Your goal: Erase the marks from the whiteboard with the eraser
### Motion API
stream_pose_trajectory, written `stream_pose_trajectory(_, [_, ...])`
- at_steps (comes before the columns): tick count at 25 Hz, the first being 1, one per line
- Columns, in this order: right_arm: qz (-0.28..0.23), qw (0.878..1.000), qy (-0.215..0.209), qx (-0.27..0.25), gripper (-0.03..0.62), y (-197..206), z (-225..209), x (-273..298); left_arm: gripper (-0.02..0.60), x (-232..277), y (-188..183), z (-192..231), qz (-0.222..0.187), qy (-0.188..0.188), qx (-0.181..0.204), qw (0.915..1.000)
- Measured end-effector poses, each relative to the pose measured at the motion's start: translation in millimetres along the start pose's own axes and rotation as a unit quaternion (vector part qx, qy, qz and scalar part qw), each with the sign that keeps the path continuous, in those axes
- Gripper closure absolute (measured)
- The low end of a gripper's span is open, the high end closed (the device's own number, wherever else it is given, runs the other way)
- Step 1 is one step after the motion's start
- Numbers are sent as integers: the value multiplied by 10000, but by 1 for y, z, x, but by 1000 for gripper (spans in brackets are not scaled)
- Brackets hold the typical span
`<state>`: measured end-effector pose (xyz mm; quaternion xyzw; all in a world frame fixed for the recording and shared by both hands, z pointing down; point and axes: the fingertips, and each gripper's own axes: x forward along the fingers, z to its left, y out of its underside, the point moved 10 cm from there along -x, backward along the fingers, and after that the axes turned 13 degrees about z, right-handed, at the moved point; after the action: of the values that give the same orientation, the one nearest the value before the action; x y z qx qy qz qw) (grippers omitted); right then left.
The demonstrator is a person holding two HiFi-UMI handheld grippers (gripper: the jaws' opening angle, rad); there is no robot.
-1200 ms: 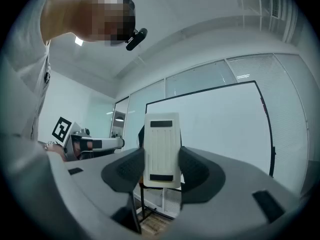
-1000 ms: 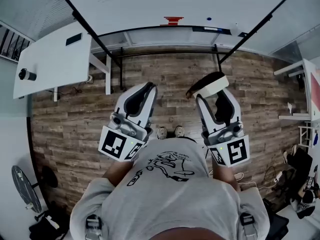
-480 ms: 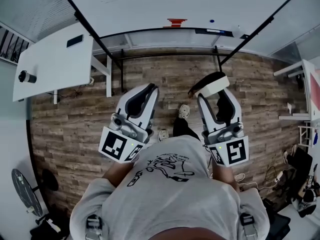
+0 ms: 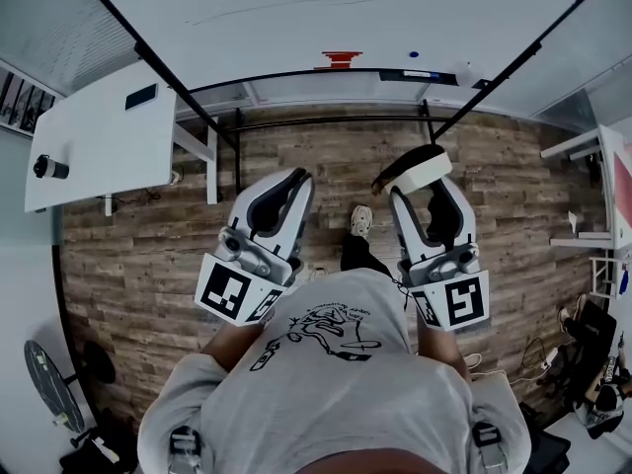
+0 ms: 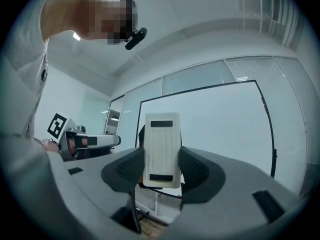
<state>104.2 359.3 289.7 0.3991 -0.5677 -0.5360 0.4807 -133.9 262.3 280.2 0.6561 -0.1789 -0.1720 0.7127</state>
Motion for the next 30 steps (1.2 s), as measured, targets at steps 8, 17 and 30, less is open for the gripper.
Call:
stream_pose_trajectory(8, [-28,9999,-59,-112,370,-5,-72,37,545,79,-11,12,123,-159,146,9997])
stream_pose_trajectory(17, [-86,9999,-125,-45,370,-8,-155,74,552,162,-19,23,230,-274,203,9992])
stream_pose_trajectory(30, [-51,9997,-200,-96,370,-12,-247,123,560,256,-26,42,320,-440,160,9984])
